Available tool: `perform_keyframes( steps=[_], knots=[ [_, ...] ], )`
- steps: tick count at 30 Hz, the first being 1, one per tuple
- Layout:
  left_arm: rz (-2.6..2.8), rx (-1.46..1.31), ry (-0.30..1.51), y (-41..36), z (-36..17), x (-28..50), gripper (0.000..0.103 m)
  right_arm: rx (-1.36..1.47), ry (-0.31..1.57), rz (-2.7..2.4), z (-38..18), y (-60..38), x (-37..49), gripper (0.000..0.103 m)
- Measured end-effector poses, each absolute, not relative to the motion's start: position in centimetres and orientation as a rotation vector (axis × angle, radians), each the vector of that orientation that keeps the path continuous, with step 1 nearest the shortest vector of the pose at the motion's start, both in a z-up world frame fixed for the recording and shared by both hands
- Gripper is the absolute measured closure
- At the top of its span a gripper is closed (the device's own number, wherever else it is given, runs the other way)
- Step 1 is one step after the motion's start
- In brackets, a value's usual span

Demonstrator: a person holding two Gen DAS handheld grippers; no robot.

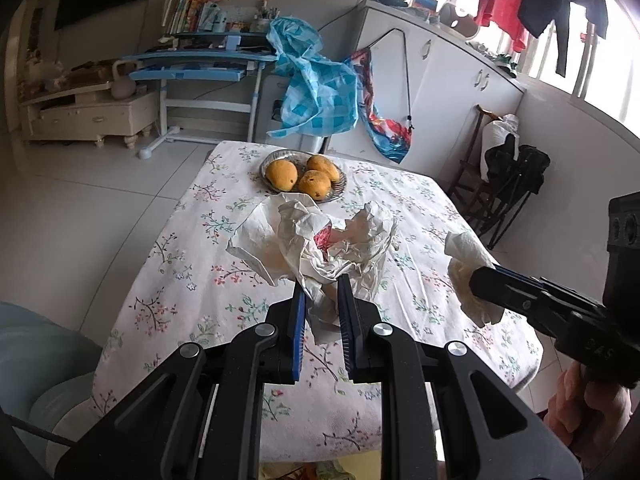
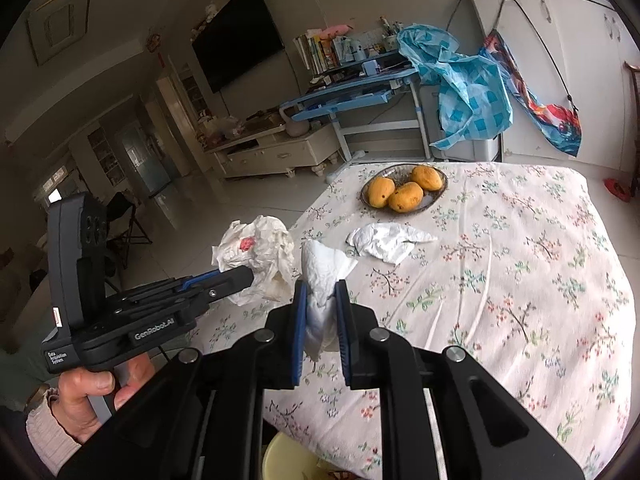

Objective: Collect trash
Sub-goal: 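Lift both tissues and carry them toward the yellow basin, then lower both tools over the yellow basin and open them to drop the tissues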

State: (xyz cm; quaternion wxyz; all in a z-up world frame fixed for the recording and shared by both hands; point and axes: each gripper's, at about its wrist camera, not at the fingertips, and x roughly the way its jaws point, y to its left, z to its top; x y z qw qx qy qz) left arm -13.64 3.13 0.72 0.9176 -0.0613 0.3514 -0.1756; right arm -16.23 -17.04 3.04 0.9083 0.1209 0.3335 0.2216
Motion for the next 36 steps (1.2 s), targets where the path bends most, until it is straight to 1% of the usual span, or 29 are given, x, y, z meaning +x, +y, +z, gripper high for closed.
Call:
perform_keyframes(
  steps=[9,36],
  knots=[
    [-0.385,-0.093,0.718,2.5,0.3,-15.8,0.088,0.278,0.69,0.46,2.7,-17.3,-17.5,0.087],
    [-0.382,-0.104,0.715,3.7,0.1,-20.4,0.088,0.331,0.726,0.46,0.4,-16.8,-21.4,0.087]
  ],
)
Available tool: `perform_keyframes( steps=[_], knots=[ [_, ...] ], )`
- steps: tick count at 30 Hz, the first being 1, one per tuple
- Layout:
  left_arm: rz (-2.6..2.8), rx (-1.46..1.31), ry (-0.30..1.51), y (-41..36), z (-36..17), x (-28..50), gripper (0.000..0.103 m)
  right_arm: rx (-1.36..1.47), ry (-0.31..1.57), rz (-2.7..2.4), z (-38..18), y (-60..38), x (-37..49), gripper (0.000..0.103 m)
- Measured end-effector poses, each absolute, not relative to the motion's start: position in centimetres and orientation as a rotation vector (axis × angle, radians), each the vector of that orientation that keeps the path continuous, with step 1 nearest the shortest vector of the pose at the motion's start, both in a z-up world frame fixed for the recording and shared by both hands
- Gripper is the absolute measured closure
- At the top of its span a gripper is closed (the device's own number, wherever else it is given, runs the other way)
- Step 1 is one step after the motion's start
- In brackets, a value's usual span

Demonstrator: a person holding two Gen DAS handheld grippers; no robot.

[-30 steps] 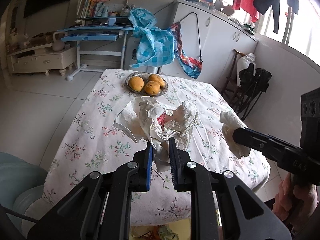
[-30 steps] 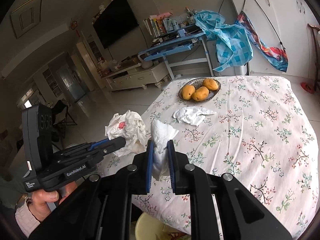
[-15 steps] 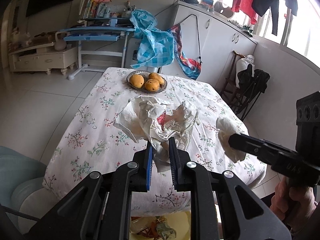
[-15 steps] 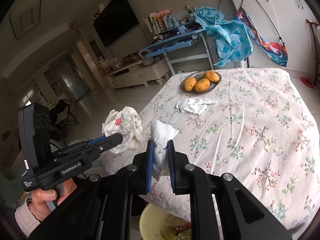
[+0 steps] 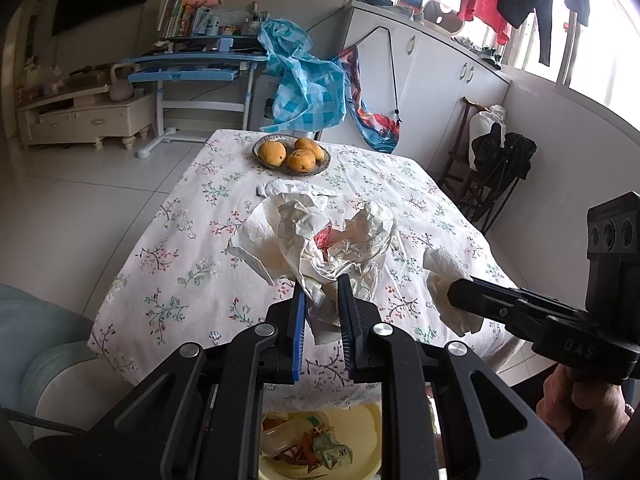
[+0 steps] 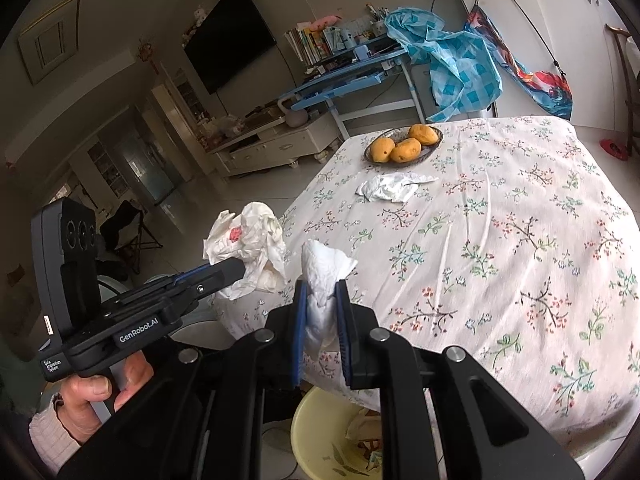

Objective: Collect trash
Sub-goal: 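Lower both tools over the yellow basin and open them to drop the tissues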

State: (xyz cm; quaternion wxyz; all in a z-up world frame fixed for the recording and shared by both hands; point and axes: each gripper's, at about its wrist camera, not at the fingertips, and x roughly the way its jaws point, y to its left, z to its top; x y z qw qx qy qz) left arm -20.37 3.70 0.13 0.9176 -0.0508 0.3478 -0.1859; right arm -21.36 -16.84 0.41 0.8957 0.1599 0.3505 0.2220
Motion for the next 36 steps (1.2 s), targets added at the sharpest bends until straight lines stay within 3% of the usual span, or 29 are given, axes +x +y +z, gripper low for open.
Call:
perform_keyframes(
  steps=[25,36],
  knots=[
    [-0.399,-0.061,0.747,3.4,-0.9,-24.3,0.088,0.335,0.794,0.462,-1.6,-15.6,-24.5,0.087],
    [-0.388,-0.041,0.865,2.6,-3.0,-25.4,0.088,0.35,0.914,0.465,-3.9,-14.6,-25.4,0.087]
  ],
)
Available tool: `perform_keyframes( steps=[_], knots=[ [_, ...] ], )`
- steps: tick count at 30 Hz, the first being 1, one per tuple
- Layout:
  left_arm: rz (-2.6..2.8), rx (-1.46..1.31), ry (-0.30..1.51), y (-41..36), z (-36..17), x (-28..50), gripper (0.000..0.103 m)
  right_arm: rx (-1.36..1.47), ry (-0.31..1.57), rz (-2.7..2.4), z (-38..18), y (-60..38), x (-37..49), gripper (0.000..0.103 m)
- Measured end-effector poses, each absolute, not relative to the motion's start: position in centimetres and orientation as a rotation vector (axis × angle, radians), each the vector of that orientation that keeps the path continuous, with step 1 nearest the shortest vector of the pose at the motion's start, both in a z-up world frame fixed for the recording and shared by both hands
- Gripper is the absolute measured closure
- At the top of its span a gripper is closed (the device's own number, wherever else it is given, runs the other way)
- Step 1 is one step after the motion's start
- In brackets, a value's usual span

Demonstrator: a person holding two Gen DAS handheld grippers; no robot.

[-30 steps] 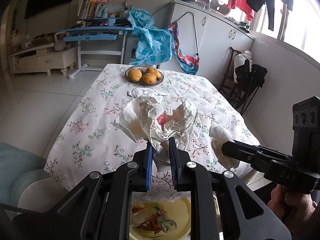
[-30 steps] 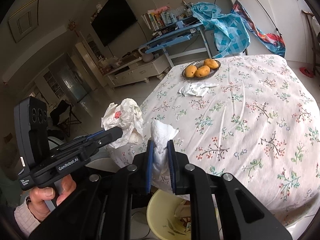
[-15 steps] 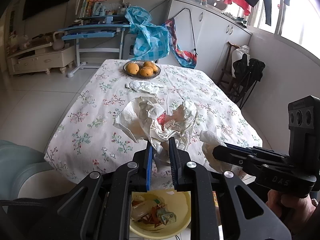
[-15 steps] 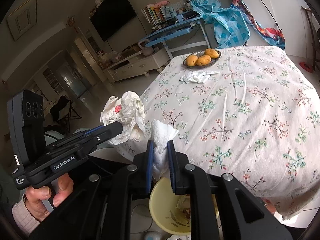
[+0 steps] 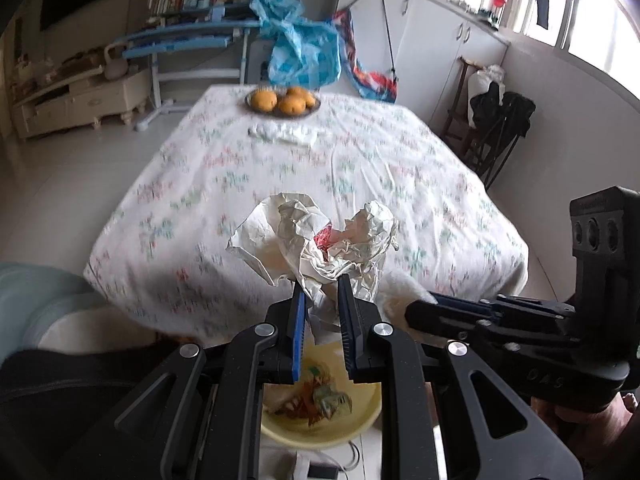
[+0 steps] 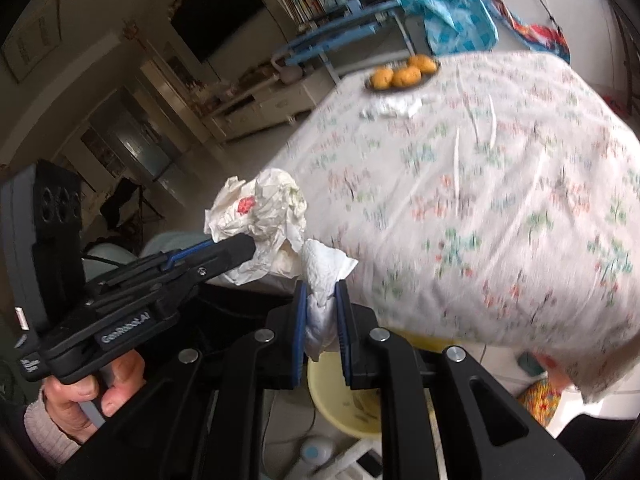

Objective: Collect trash
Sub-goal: 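Lower both tools over the yellow basin and open them to drop the tissues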

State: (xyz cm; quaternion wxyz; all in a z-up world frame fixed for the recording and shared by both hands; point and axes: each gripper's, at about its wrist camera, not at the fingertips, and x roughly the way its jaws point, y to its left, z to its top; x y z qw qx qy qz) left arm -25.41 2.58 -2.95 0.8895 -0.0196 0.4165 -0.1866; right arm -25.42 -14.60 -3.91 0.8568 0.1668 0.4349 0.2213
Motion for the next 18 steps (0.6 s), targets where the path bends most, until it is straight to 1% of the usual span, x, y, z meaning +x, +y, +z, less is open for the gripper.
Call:
perform_keyframes(
  steps=[7,8,9,10,11,12,14,18],
  knots=[
    [-0.389,-0.036,0.987,2.1,-5.2,-26.6,0.086,0.364,1.064,0.445,-6.8,-14.0,-26.0,0.086],
    [-0.39,-0.035,1.006,2.0,-5.5,-26.7,0.083,0.36,1.084,0.445,-7.1,-13.8,-25.9,0.079],
    [-0.385,-0.032,1.016,2.0,-5.7,-26.8,0.08,0.353,1.103,0.438,-7.5,-13.7,-26.0,0.069],
    [-0.381,-0.031,1.019,2.0,-5.8,-26.8,0.076,0.347,1.113,0.431,-7.6,-13.7,-26.1,0.066],
    [-0.379,-0.032,1.021,2.0,-5.9,-26.8,0.073,0.343,1.12,0.425,-7.8,-13.7,-26.1,0.064],
    [-0.38,-0.037,1.019,2.1,-5.8,-26.8,0.072,0.341,1.128,0.417,-7.9,-13.8,-26.1,0.063],
    [-0.371,-0.057,1.014,2.4,-5.7,-26.6,0.064,0.34,1.136,0.399,-8.1,-14.1,-26.1,0.06],
    [-0.362,-0.095,0.988,3.0,-5.2,-26.4,0.06,0.321,1.135,0.351,-8.0,-14.7,-25.9,0.06]
  ],
)
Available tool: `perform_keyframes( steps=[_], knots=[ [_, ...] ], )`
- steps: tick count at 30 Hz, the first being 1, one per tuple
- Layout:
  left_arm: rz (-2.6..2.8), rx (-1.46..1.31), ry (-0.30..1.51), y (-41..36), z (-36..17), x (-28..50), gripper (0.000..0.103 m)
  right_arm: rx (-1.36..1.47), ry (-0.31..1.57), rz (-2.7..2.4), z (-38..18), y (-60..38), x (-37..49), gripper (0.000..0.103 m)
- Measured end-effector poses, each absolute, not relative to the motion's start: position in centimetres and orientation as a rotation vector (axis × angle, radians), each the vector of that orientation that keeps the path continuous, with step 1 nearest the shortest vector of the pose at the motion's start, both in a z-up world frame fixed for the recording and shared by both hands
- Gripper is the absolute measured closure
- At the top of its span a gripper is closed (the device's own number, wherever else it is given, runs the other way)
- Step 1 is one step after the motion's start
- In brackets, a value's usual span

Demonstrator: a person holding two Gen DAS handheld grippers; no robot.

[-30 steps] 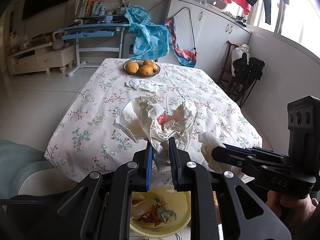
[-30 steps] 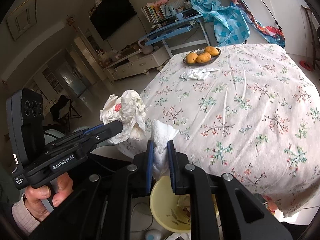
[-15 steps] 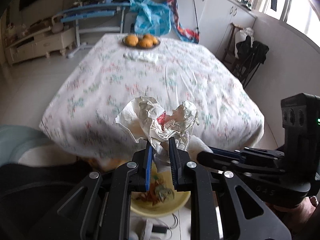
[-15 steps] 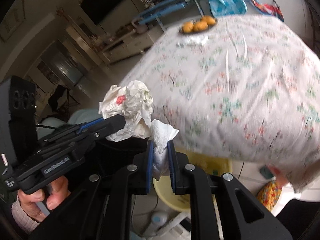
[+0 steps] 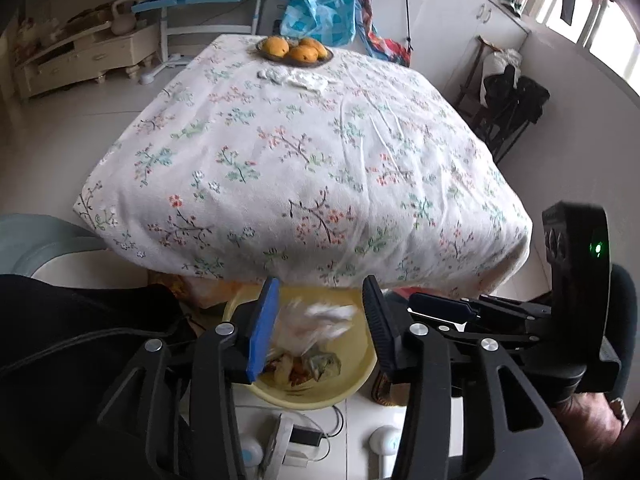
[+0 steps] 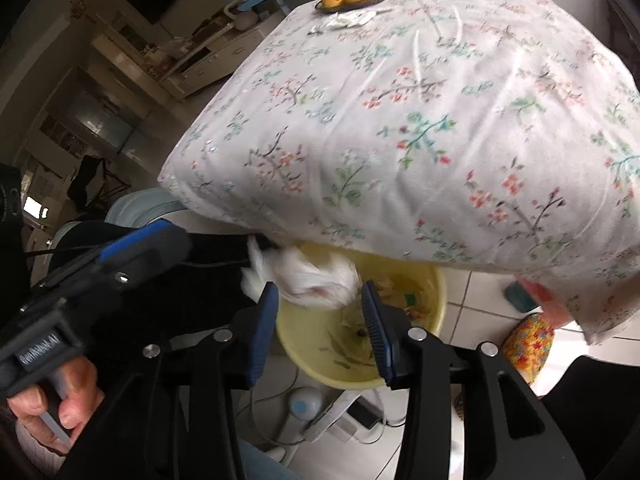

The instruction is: Collect trash

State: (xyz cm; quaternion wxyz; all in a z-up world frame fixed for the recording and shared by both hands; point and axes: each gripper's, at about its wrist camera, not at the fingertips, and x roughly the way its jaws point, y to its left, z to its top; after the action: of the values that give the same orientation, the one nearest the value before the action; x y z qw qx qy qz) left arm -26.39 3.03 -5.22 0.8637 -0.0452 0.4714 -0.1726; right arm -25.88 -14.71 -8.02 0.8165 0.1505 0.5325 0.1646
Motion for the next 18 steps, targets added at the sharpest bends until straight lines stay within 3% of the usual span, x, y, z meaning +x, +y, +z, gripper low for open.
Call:
perform_keyframes(
  steps=[4,10,14,18],
  knots=[
    [-0.343,-0.088,0.926,3.2,-3.9,-26.1,0.053,0.26,1.051,0.338,-6.4,-14.7,-25.7,0.059],
    [-0.319,-0.034,0.834,2.9,-1.7,-24.8,0.04,0.187,0.892,0.343,-3.1,-15.0,-23.9,0.048],
    [-0.28,-0.052,0.795,3.4,-0.8,-22.3,0.027,0.138,0.851,0.325,-1.4,-15.0,-19.4,0.046],
    [-0.232,-0.094,0.777,4.6,-0.6,-20.2,0.024,0.108,0.831,0.309,-0.3,-14.5,-13.4,0.042]
  ],
)
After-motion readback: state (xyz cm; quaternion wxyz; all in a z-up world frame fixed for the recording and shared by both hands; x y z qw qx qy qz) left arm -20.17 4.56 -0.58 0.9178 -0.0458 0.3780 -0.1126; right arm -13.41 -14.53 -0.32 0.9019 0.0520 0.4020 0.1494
